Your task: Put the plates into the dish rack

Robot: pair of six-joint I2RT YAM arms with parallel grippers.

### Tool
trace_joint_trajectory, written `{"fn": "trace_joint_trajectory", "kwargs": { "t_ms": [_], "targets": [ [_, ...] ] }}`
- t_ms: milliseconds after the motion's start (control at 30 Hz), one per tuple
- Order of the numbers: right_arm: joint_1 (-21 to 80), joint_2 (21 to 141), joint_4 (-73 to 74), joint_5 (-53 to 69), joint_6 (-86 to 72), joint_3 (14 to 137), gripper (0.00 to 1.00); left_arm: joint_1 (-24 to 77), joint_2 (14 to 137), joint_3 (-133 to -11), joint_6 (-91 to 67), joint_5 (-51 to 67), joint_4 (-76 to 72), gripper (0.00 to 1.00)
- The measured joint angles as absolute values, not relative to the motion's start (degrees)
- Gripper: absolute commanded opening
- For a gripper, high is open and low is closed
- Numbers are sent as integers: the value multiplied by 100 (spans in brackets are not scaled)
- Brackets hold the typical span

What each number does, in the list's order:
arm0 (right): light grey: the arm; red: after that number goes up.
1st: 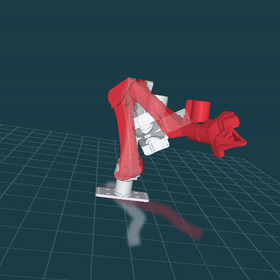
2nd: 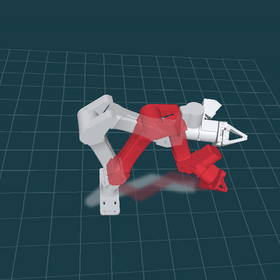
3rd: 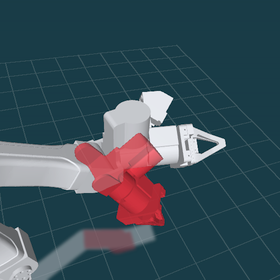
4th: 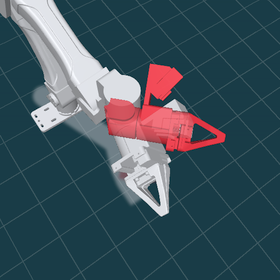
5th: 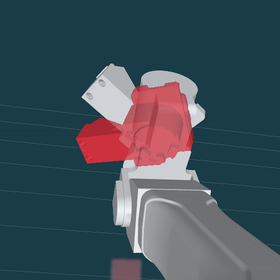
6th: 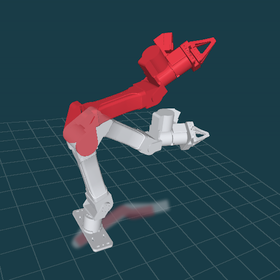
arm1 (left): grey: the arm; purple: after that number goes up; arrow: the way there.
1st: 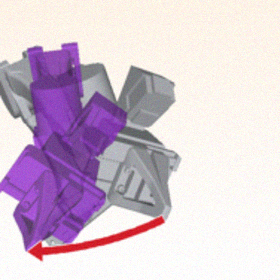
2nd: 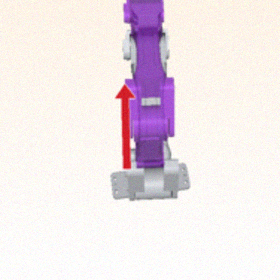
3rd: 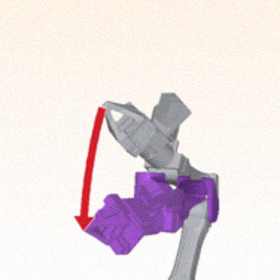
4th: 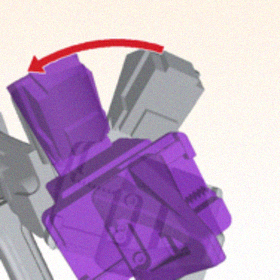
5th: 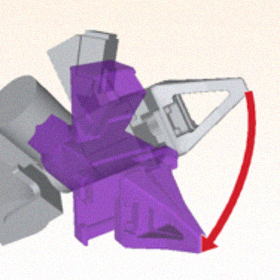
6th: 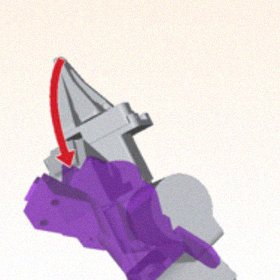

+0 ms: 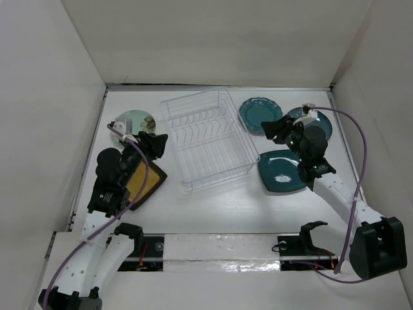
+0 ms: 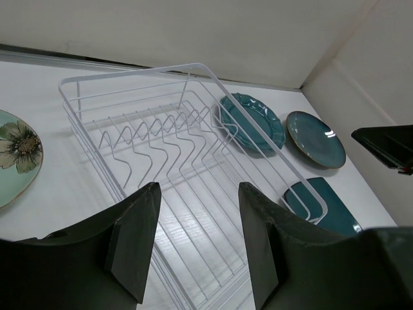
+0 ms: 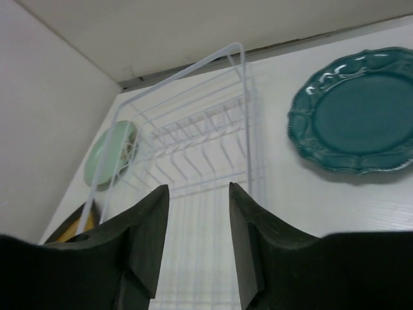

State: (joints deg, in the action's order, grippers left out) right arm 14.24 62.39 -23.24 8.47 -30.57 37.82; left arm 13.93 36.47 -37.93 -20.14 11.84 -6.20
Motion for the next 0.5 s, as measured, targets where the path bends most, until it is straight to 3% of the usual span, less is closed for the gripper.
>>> {"fn": "trace_joint_trajectory", "kwargs": {
  "t_ms": [67,100,233,300,400,500],
  "targets": [
    [1330,6239,-2200,558,-3085,3782,56,1393,3662,-3793,-2012,1186,-613,48],
    [1240,6246,-2126,449,-3118,3782,49,1393,3680,-3793,-2012,1186,-611,48],
    [904,6272,-1905,64,-3341,3782,0,1393,3693,-3793,-2012,1249,-600,43],
    [808,6307,-1841,-73,-3494,3789,0,1393,3638,-3793,-2014,1278,-587,36],
    [716,6569,-1719,-242,-3544,3935,0,1393,3452,-3793,-2027,1328,-578,15],
    [668,6888,-1710,-375,-3570,4025,0,1393,3223,-3791,-2049,1400,-617,4]
  ]
}}
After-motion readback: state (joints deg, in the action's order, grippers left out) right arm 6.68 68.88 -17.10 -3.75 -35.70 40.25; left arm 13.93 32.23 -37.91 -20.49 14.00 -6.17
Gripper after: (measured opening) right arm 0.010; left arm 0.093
